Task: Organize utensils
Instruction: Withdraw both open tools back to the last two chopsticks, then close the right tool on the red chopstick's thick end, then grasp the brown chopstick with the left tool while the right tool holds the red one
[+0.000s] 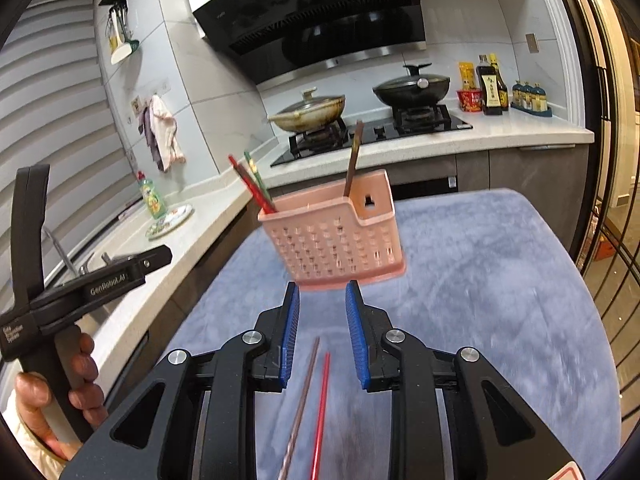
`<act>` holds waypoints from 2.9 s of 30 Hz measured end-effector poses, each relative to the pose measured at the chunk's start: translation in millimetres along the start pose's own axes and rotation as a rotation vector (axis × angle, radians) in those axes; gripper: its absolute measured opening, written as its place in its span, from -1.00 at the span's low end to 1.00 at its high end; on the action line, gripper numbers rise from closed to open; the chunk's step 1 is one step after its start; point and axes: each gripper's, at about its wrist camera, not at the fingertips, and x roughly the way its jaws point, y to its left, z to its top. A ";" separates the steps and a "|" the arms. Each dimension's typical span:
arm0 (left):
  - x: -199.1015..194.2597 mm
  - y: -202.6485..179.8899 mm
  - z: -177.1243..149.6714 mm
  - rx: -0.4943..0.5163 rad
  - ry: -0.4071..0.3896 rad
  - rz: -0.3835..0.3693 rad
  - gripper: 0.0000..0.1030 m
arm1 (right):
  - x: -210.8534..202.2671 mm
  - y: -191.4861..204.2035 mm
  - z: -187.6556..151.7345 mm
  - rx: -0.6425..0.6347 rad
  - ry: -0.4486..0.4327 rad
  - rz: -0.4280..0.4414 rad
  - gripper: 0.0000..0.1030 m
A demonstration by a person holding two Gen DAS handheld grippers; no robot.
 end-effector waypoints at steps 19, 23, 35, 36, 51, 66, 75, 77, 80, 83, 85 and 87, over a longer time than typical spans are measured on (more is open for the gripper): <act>-4.7 10.4 -130.0 0.020 0.233 0.000 0.10 | -7.2 24.3 -147.7 -0.089 0.262 -0.015 -0.53; -5.5 8.3 -144.8 0.029 0.261 -0.005 0.10 | 0.4 26.4 -160.8 -0.094 0.293 -0.020 -0.53; -2.2 -0.1 -168.1 0.047 0.315 -0.027 0.14 | 12.8 18.7 -173.9 -0.092 0.328 -0.063 -0.82; -1.8 -1.1 -168.4 0.047 0.317 -0.029 0.15 | 13.1 16.8 -173.7 -0.087 0.327 -0.064 -0.87; 7.3 -34.4 -187.5 0.080 0.377 -0.115 0.43 | -6.0 -27.9 -170.6 0.039 0.299 -0.117 -0.87; 25.6 -53.3 -195.2 0.091 0.403 -0.122 0.23 | -8.9 -30.7 -174.1 0.048 0.298 -0.105 -0.87; 24.9 -51.9 -192.8 0.115 0.401 -0.116 -0.41 | -8.5 -30.9 -173.8 0.048 0.298 -0.104 -0.87; 24.7 -52.2 -192.1 0.120 0.405 -0.120 -0.55 | -8.4 -30.7 -173.8 0.047 0.298 -0.105 -0.87; 24.2 -52.4 -191.8 0.124 0.410 -0.120 -0.70 | -8.2 -30.3 -174.0 0.046 0.300 -0.106 -0.87; 24.1 -51.2 -191.3 0.125 0.414 -0.121 -0.81 | -8.2 -30.3 -173.7 0.046 0.299 -0.105 -0.87; 24.2 -51.1 -190.9 0.125 0.417 -0.121 -0.83 | -8.2 -30.4 -173.5 0.047 0.299 -0.105 -0.87; 24.3 -51.4 -190.7 0.126 0.418 -0.121 -0.83 | -8.4 -30.4 -173.4 0.047 0.300 -0.104 -0.87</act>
